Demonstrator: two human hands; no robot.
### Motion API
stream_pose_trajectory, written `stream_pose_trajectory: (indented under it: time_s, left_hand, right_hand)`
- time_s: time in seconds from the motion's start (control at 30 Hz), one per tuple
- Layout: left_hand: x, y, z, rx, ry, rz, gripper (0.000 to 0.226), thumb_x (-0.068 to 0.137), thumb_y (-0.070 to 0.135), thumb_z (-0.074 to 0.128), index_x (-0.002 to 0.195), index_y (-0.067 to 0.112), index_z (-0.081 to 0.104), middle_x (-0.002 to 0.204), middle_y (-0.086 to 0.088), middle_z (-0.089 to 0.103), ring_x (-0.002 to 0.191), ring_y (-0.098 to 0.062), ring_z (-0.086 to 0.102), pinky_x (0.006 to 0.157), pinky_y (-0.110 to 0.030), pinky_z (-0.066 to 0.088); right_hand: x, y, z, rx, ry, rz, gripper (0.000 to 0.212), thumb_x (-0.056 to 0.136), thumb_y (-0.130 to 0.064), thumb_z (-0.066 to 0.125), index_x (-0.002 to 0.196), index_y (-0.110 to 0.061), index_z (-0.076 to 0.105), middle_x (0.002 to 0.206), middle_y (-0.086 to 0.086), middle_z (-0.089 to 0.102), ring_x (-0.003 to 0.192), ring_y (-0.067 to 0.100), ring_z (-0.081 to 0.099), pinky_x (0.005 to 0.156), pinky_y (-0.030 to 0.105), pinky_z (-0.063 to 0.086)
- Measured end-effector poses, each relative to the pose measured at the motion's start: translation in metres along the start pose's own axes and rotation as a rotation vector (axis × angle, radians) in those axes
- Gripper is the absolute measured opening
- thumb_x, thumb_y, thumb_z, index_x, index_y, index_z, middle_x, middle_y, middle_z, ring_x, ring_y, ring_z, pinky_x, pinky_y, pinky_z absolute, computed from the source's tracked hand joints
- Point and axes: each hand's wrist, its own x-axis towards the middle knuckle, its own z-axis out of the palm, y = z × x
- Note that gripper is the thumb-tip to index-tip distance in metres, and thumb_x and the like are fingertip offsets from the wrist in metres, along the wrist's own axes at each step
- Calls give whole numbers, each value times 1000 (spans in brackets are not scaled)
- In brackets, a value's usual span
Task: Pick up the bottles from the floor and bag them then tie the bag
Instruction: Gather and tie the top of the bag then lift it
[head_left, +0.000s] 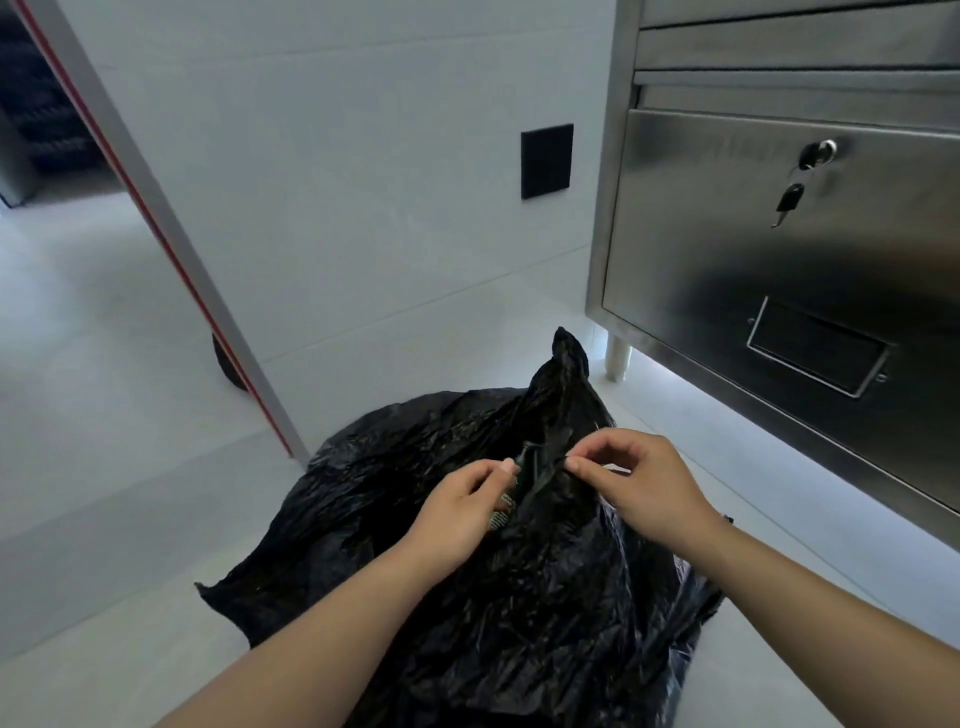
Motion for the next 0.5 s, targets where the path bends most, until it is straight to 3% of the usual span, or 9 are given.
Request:
stream_pose_trajectory:
  time_s: [0.17, 0.27, 0.37, 0.43, 0.5]
  left_hand:
    - [10, 1, 23, -37, -62, 23, 27, 92, 50, 41, 80, 51, 66, 82, 27, 68, 76, 8, 62, 72, -15, 46]
    - [15, -8, 32, 24, -107, -15, 24, 86, 61, 38, 89, 49, 59, 93, 17, 64, 83, -5, 60, 72, -24, 45]
    - [16, -21, 35, 57, -128, -38, 44, 75, 73, 35, 101, 45, 56, 102, 16, 62, 94, -7, 58, 79, -27, 44]
    - [15, -26, 37, 68, -124, -38, 41, 72, 74, 35, 97, 49, 55, 103, 16, 61, 96, -7, 58, 79, -28, 44]
    - [14, -27, 40, 70, -116, -43, 37, 68, 76, 35, 89, 51, 55, 99, 17, 63, 93, -5, 59, 76, -27, 45]
  right_hand:
    - [-13, 2, -20, 17, 21, 7, 11, 77, -15, 73, 72, -25, 72, 75, -5, 72, 75, 11, 68, 70, 19, 54]
    - [-27, 9, -40, 13, 37, 34, 14, 76, -12, 73, 71, -25, 72, 74, -1, 72, 72, 17, 67, 70, 26, 55]
    - [-41, 21, -61, -12, 16, 73, 15, 77, -9, 72, 72, -23, 72, 75, 2, 72, 71, 16, 67, 69, 24, 55]
    - [-49, 32, -74, -66, -24, 103, 18, 80, -7, 69, 72, -23, 72, 75, 4, 72, 71, 17, 67, 66, 21, 54]
    - [-56, 39, -81, -87, -60, 139, 13, 81, -16, 69, 76, -26, 74, 77, 0, 73, 73, 15, 68, 65, 17, 51]
